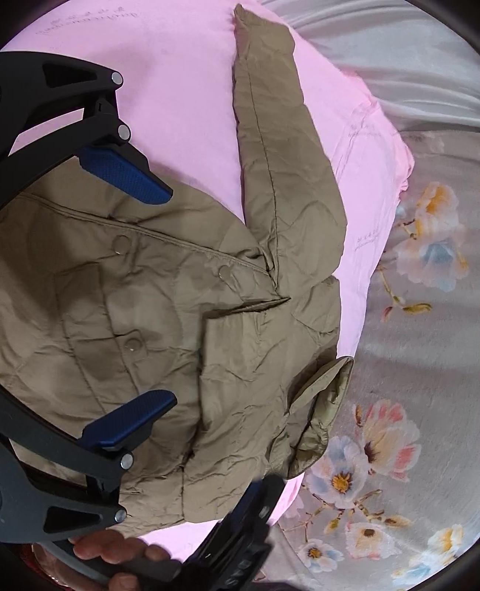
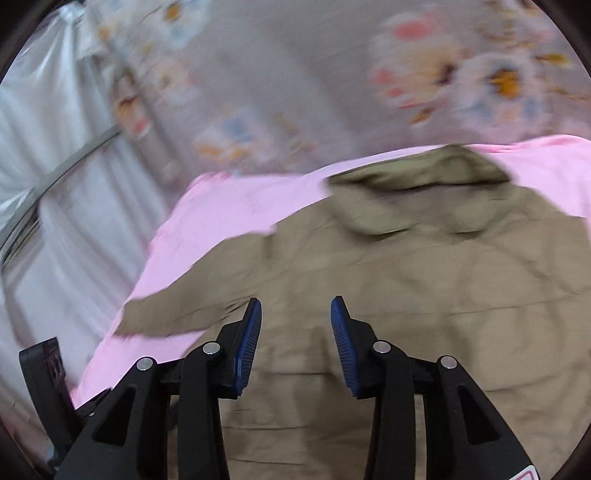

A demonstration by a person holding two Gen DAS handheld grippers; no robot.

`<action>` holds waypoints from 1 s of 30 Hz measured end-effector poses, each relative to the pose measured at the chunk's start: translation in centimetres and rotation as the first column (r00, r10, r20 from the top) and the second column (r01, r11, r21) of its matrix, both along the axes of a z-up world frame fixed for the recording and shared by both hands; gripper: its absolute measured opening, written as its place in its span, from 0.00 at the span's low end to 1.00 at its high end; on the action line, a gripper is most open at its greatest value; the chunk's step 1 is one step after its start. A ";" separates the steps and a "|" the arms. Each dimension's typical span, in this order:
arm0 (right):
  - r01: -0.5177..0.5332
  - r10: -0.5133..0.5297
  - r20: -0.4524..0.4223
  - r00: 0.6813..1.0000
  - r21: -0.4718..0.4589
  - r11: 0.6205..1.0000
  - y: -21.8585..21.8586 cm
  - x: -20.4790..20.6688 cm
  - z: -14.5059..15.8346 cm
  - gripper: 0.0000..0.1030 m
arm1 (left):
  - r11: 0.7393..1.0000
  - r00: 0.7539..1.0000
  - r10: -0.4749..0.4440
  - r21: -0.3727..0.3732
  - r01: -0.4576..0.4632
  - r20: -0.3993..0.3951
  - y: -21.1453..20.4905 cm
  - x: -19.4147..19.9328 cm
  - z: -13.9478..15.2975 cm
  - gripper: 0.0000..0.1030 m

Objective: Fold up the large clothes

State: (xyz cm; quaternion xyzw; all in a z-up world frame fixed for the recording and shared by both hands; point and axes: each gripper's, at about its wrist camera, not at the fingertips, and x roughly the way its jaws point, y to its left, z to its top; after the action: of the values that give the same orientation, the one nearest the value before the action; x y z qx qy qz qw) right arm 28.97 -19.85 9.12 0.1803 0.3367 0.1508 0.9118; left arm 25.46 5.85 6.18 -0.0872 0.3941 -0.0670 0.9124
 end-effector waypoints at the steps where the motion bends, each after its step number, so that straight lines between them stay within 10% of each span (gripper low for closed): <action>1: 0.071 -0.071 -0.015 0.997 0.004 0.997 -2.2 -0.5 -0.3 0.38 | 1.000 1.000 -0.004 -0.012 0.004 -0.016 -0.1 0.7 -0.2 0.95; 11: 0.480 -0.439 -0.246 0.864 0.143 0.865 -18.5 -5.3 -7.4 0.56 | 0.986 0.983 -0.030 -0.166 -0.001 -0.180 -2.8 8.4 -3.8 0.94; 13: 0.502 -0.444 -0.279 0.852 0.188 0.844 -19.9 -4.9 -8.6 0.56 | 0.987 0.987 -0.025 -0.161 -0.001 -0.160 -3.3 8.9 -3.4 0.82; 16: 0.511 -0.447 -0.276 0.851 0.234 0.827 -20.4 -3.7 -9.3 0.56 | 0.992 0.989 -0.014 -0.130 -0.005 -0.145 -4.1 10.1 -2.8 0.38; 18: 0.493 -0.439 -0.248 0.864 0.235 0.837 -20.8 -3.0 -9.3 0.14 | 0.995 0.991 0.009 -0.094 -0.022 -0.136 -4.3 10.9 -2.2 0.07; 24: 0.472 -0.474 -0.029 0.880 0.151 0.869 -19.6 -4.4 -4.9 0.05 | 1.000 1.000 0.015 0.003 -0.015 0.021 -4.3 10.6 0.5 0.04; 30: 0.480 -0.466 -0.192 0.864 0.036 0.876 -19.4 -2.7 -9.9 0.06 | 0.994 0.999 0.026 0.111 -0.023 -0.021 -4.6 11.1 -4.1 0.04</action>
State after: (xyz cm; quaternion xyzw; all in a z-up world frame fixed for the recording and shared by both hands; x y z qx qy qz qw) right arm 26.28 -39.25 -0.82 0.3072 0.3554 -0.0803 0.8791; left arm 36.53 1.27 2.05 -0.0423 0.4063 -0.0329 0.9122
